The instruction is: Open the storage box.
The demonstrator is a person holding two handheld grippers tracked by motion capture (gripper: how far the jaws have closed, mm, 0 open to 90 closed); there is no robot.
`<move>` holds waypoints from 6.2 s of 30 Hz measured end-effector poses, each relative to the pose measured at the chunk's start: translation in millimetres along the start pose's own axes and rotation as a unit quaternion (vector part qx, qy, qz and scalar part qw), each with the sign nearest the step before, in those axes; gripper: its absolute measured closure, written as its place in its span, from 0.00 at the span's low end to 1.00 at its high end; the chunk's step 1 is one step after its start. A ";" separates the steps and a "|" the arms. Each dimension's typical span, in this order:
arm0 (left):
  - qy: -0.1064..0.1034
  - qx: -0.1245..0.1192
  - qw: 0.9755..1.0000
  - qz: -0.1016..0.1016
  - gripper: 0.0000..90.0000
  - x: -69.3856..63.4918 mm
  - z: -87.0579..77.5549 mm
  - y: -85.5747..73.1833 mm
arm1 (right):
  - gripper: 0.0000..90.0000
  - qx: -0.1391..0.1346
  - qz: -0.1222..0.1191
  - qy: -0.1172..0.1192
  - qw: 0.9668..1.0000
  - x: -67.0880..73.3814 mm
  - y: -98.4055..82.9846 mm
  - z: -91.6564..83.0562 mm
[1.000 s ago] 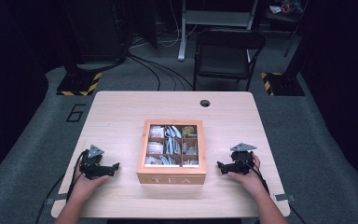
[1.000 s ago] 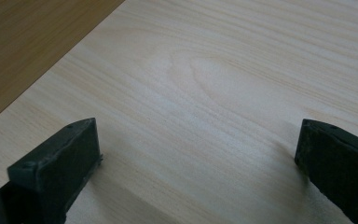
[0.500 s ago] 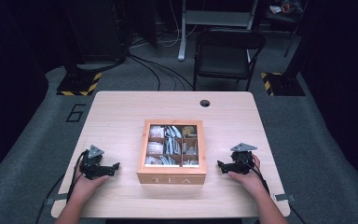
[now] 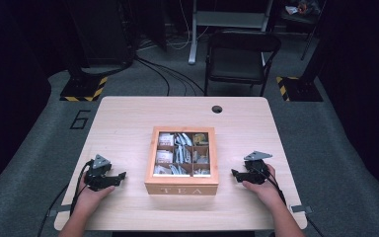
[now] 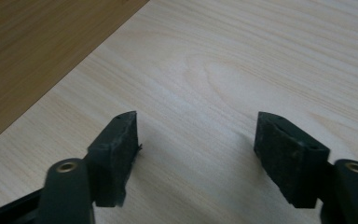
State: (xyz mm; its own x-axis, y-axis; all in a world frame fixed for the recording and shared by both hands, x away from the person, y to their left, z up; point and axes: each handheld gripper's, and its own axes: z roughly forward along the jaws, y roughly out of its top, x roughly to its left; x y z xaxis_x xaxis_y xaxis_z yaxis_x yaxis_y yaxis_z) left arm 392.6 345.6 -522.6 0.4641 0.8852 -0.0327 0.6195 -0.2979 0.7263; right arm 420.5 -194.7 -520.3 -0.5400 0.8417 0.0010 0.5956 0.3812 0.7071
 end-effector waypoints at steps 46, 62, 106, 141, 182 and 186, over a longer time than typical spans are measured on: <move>-0.161 -0.027 0.984 0.076 0.56 -76.1 -54.8 31.1 | 0.58 -0.006 -0.124 0.123 0.985 74.5 18.4 -58.8; -0.178 -0.021 0.980 0.083 0.62 -94.6 -43.0 30.5 | 0.62 -0.022 -0.102 0.177 0.979 75.4 19.6 -63.0; -0.163 -0.021 0.983 0.078 0.69 -104.9 -45.3 37.2 | 0.63 -0.031 -0.092 0.151 0.984 93.3 26.5 -59.0; -0.172 -0.027 0.982 0.073 0.65 -98.9 -63.5 73.1 | 0.49 -0.048 -0.080 0.156 0.983 83.4 59.0 -82.7; -0.159 -0.051 0.982 0.092 0.53 -88.5 -72.4 102.6 | 0.38 -0.067 -0.138 0.143 0.978 80.7 98.1 -90.8; -0.143 -0.067 0.982 0.103 0.48 -87.3 -73.2 106.3 | 0.38 -0.065 -0.133 0.148 0.978 78.2 103.9 -93.5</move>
State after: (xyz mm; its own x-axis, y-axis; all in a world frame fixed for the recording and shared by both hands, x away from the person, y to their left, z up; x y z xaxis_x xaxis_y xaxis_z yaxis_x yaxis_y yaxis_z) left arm 371.7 262.8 -392.3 0.7412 0.6692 -0.0525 0.4133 -0.3933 0.8213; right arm 384.5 -125.0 -380.7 -0.8255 0.5643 -0.0045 0.3399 0.5034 0.7944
